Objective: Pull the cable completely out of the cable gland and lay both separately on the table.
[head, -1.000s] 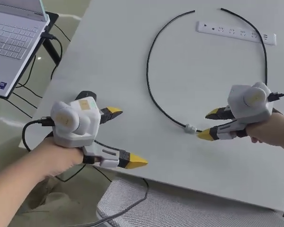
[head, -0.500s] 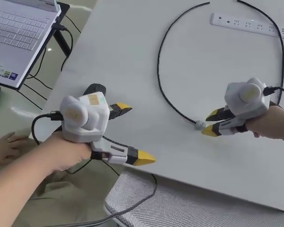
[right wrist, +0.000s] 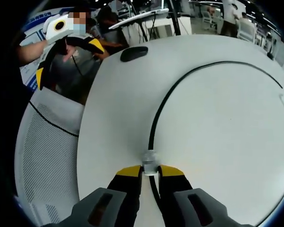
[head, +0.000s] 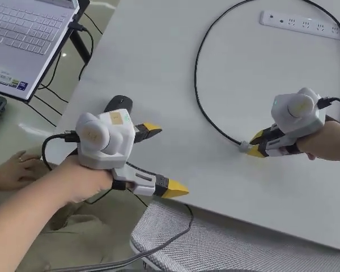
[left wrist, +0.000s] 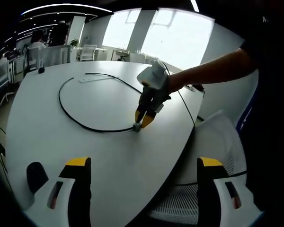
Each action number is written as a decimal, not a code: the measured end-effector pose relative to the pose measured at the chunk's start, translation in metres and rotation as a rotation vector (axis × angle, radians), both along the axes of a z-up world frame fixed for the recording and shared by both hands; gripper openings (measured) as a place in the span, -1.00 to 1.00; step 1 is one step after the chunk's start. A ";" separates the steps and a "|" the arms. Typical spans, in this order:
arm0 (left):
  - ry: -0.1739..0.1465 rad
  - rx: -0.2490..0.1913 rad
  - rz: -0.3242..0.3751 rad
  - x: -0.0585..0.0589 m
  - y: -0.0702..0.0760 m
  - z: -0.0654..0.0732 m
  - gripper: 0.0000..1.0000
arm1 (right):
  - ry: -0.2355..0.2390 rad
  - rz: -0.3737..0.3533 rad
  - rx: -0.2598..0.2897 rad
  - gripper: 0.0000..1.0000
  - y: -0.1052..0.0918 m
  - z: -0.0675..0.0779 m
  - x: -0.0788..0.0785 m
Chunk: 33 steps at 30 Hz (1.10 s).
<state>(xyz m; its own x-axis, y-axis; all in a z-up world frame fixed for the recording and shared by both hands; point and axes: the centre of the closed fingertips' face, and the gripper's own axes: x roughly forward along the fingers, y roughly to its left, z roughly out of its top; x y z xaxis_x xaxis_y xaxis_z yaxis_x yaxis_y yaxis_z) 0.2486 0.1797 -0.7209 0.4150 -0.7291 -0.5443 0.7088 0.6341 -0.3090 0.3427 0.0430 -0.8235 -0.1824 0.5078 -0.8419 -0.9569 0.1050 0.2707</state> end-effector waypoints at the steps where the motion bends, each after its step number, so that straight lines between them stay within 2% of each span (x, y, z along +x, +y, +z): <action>1: -0.001 -0.001 0.002 0.000 0.000 0.000 0.86 | 0.000 -0.001 0.000 -0.81 0.001 0.000 0.000; 5: 0.002 -0.004 0.002 -0.001 -0.002 0.001 0.84 | 0.002 -0.009 -0.003 -0.82 0.000 0.000 0.001; 12: 0.008 -0.008 -0.004 -0.005 -0.004 0.000 0.82 | -0.052 -0.007 -0.016 -0.86 0.002 0.001 0.004; 17: 0.009 -0.007 -0.012 -0.007 -0.007 0.000 0.81 | -0.068 0.006 -0.006 -0.87 0.003 0.007 0.001; 22: 0.000 -0.024 -0.020 -0.005 -0.014 0.004 0.80 | -0.071 0.004 0.006 -0.88 0.001 0.018 -0.001; 33: -0.032 -0.033 -0.057 0.005 -0.039 0.017 0.78 | -0.092 -0.001 0.047 -0.89 0.000 0.057 -0.017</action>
<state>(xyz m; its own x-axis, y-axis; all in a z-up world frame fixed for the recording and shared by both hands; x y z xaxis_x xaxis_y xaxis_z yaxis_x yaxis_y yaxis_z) 0.2539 0.1411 -0.7035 0.3896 -0.7693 -0.5064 0.7531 0.5826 -0.3056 0.3253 0.0434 -0.7666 -0.1047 0.5470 -0.8306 -0.9779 0.0951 0.1859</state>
